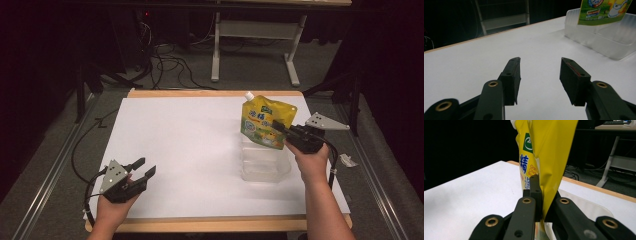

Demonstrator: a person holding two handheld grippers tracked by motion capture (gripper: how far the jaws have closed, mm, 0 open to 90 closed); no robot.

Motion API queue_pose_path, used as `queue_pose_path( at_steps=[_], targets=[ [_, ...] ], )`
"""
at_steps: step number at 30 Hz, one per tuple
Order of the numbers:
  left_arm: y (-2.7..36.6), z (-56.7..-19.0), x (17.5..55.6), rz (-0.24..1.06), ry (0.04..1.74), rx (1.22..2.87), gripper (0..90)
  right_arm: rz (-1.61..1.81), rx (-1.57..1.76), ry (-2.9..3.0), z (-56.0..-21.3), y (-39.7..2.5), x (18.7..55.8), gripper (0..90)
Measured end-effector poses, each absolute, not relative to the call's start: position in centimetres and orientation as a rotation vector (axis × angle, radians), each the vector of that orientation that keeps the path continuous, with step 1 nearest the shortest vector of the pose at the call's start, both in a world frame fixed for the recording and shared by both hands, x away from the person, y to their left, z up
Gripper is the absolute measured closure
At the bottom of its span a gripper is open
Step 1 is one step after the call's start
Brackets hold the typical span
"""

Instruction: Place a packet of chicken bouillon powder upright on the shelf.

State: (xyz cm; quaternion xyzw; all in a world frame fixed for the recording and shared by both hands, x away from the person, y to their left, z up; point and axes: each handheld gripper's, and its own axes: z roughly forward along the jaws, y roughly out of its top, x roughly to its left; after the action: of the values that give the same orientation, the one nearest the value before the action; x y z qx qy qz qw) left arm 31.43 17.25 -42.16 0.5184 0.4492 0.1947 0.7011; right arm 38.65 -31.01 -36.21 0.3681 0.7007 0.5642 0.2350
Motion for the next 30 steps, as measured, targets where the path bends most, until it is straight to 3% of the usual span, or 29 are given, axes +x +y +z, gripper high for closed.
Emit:
queue_pose_path(
  at_steps=[30],
  targets=[
    [17.05,-42.26,31.49,0.427,0.998,1.161,51.6,1.525,1.042,1.907,-37.01,-31.05,39.16,90.0]
  ],
)
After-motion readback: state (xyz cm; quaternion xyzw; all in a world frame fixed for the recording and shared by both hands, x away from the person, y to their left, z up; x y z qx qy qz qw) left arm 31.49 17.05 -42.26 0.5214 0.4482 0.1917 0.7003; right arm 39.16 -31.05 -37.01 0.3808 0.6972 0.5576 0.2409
